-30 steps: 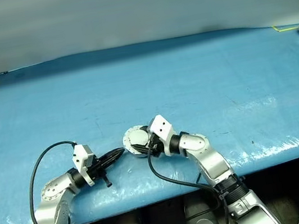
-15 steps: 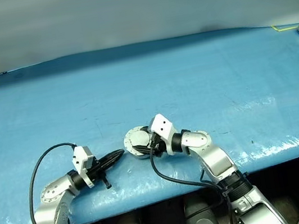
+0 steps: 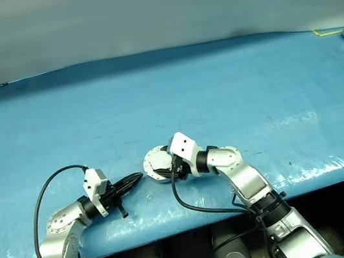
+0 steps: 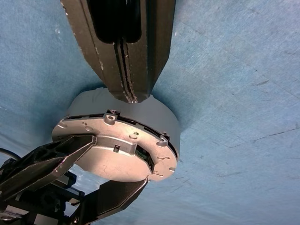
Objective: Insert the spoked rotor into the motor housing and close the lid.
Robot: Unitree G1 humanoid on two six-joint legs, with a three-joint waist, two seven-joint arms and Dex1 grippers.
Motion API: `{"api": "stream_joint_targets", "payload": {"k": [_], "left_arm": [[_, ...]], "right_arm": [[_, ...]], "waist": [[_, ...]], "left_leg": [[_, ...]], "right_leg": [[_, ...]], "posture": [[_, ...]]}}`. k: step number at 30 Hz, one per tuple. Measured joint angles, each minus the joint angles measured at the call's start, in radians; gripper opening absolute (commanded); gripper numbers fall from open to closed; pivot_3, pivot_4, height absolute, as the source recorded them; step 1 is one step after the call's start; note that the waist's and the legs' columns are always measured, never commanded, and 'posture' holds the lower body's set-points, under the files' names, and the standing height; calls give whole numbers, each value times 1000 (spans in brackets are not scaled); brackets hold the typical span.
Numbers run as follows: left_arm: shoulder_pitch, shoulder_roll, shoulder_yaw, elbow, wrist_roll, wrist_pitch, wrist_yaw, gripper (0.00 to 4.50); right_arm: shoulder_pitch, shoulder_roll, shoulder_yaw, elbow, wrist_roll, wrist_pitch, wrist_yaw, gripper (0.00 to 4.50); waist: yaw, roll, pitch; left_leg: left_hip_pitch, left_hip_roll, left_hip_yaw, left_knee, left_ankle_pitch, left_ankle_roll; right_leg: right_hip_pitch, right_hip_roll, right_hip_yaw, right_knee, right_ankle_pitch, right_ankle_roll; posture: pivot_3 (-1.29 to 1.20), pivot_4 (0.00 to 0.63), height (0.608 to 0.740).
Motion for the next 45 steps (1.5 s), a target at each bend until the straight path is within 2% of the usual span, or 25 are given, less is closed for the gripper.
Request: {"api": "stream_joint_targets", "payload": {"k": [16, 21, 28, 44, 45], "left_arm": [[5, -4, 1, 0, -3, 0, 16, 0], [-7, -39, 27, -9, -65, 50, 39, 0], [-35, -29, 32, -28, -116, 113, -4, 0], [-92, -15, -45, 18, 44, 32, 7, 0], [-92, -15, -46, 19, 48, 25, 10, 0]], "right_arm": [[-28, 0, 22, 24, -29, 24, -17, 3017], [-29, 0, 24, 26, -33, 25, -20, 3017], [-28, 0, 26, 23, -35, 26, -22, 3017], [-9, -1, 27, 5, -44, 29, -49, 3017], [-7, 0, 24, 4, -40, 33, -50, 3367]], "waist": [[-1, 0, 0], [-2, -1, 0], [-2, -1, -1], [2, 0, -5], [2, 0, -5]], "left_leg": [[8, 0, 1, 0, 0, 0], [10, 0, 1, 0, 0, 0], [10, 0, 1, 0, 0, 0], [11, 0, 1, 0, 0, 0], [11, 0, 1, 0, 0, 0]], "right_leg": [[7, 0, 0, 0, 0, 0], [9, 0, 1, 1, 0, 0], [9, 0, 1, 0, 0, 0], [10, 0, 1, 0, -1, 0], [10, 0, 1, 0, -1, 0]], "posture": [[0, 150, 740], [0, 150, 740], [0, 150, 740], [0, 150, 740], [0, 150, 740]]}}
